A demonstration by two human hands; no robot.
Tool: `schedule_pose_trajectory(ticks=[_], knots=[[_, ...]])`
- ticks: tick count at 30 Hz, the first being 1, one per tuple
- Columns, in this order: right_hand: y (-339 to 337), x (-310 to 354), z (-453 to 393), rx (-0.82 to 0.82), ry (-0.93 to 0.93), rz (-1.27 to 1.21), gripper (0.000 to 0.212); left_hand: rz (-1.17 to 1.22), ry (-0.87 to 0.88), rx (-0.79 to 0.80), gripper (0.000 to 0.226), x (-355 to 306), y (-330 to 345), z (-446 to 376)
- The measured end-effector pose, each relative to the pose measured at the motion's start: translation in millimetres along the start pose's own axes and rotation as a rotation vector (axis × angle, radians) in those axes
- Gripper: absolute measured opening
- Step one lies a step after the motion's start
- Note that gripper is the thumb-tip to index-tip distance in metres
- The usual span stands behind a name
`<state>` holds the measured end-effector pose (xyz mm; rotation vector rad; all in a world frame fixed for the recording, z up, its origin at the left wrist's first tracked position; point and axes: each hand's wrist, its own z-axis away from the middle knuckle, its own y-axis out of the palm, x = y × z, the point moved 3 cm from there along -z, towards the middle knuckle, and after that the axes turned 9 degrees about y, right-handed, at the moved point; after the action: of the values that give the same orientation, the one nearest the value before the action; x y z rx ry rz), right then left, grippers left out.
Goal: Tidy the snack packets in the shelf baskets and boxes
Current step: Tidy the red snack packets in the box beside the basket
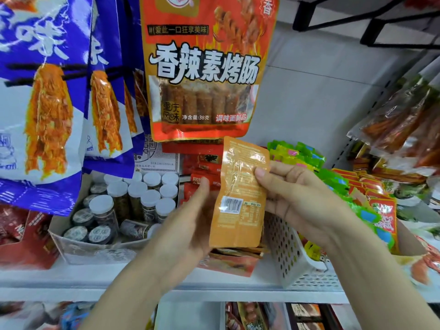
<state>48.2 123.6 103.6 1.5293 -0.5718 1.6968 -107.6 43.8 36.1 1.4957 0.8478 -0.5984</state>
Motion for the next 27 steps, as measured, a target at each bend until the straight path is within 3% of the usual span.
schedule_pose_trajectory(ticks=[2, 3, 5, 7, 10, 12, 15, 20, 24, 25, 27], knots=[[8.5, -0.7, 0.3, 0.081, -0.023, -0.038, 0.019, 0.146, -0.207, -0.053, 0.072, 8.3, 3.8, -9.9], [11.0, -1.0, 0.5, 0.095, -0.038, -0.021, 0.018, 0.263, -0.297, -0.034, 0.08, 12.8, 5.8, -11.5], [10.9, 1.1, -0.3, 0.031, -0.077, 0.07, 0.021, 0.401, -0.318, 0.144, 0.06, 15.0, 8.8, -7.0], [3.1, 2.9, -2.6, -0.09, -0.096, 0.154, 0.032, 0.307, -0.25, 0.078, 0.057, 14.7, 10.3, -9.5], [-2.9, 5.7, -3.4, -0.073, -0.037, 0.052, 0.032, 0.088, -0.108, -0.084, 0.046, 12.1, -0.5, -11.2], [-6.7, 9.3, -2.1, -0.079, 0.013, -0.013, 0.046, -0.07, -0.03, -0.195, 0.044, 8.3, -5.1, -8.6], [-6.7, 13.6, 1.6, -0.117, -0.013, 0.127, 0.045, -0.233, 0.077, -0.297, 0.032, 5.3, -3.2, -5.8], [-5.8, 21.1, 8.2, -0.382, -0.277, 0.476, 0.004, -0.433, 0.226, -0.267, 0.012, 1.9, 0.4, -4.0], [-26.1, 36.2, 15.5, -0.696, -0.486, 0.623, 0.012, -0.717, 0.34, -0.246, 0.012, -1.9, 1.7, -3.7], [-30.0, 37.6, 17.6, -0.759, -0.511, 0.686, 0.012, -0.801, 0.359, -0.204, 0.014, -2.3, 3.8, -3.0], [-32.3, 35.4, 18.9, -0.85, -0.532, 0.851, 0.013, -1.022, 0.345, -0.025, 0.037, 1.7, 8.6, -0.8]])
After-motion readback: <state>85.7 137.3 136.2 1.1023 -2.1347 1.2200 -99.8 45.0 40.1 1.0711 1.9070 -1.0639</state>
